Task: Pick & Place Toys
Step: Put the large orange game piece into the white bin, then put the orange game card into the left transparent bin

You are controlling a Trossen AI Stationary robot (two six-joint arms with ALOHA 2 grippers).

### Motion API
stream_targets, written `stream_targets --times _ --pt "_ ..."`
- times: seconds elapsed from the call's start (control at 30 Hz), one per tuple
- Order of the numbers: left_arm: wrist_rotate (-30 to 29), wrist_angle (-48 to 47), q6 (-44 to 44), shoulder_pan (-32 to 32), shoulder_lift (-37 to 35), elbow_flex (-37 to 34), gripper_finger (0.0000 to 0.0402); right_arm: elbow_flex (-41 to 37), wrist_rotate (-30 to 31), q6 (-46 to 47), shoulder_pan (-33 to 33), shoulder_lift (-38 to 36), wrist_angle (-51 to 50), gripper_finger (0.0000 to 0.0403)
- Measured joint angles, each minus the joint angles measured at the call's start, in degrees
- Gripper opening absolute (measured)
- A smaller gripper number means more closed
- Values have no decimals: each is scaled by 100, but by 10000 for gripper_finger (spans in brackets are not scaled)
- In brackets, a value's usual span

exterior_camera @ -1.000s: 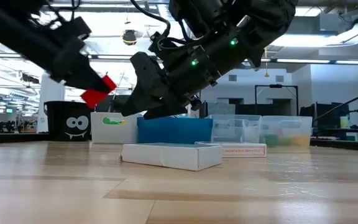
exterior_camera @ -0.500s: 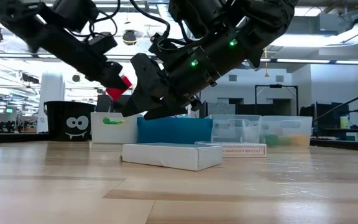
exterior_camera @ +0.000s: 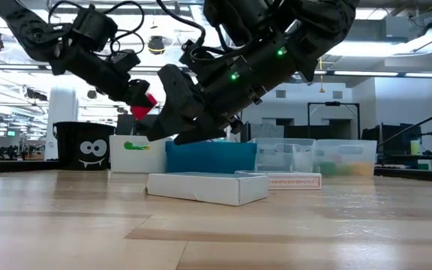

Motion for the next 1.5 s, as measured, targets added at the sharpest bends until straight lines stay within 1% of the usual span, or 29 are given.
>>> stream_targets --times 0.1,0.23,0.37,0.5,0.53,0.63,0.73,0.83,0.93,1.03,1.1,1.17,1.23,1.37,1.5 --pt "218 5 -158 147 -2 0 198 0 -2 48 28 1 -2 299" --pt "251 52 -266 182 0 0 251 -2 0 163 65 121 50 299" --pt "251 157 -342 180 0 0 284 -2 -19 349 61 394 291 299" --pt "327 29 -1020 114 0 0 300 -4 -313 440 59 658 494 299" --pt "466 0 -1090 98 0 0 302 -4 -359 420 61 694 549 299" --pt "1177 41 -1114 2 -2 0 304 -4 -442 95 110 633 548 299" --pt "1734 134 -1112 -129 -115 2 301 -4 -370 -244 220 368 488 299" --pt "2001 61 -1112 -285 -326 7 298 2 94 -525 436 -11 314 299" --pt "2086 -26 -1154 -494 -559 7 298 2 879 -784 738 -376 -137 299" --pt "2243 -187 -1325 -765 -785 7 298 2 1638 -837 1031 -755 -743 299" --pt "2437 -338 -1484 -972 -882 7 298 2 2079 -698 1226 -998 -1277 299" --pt "2629 -430 -1611 -1205 -946 7 298 2 2415 -358 1387 -1226 -1939 299" --pt "2776 -519 -1646 -1445 -949 6 298 2 2557 147 1534 -1423 -2599 299" --pt "2841 -566 -1618 -1872 -930 4 298 2 2533 1178 1801 -1697 -3813 299" --pt "2835 -547 -1581 -2057 -927 2 298 0 2006 1799 1956 -1850 -4659 299"
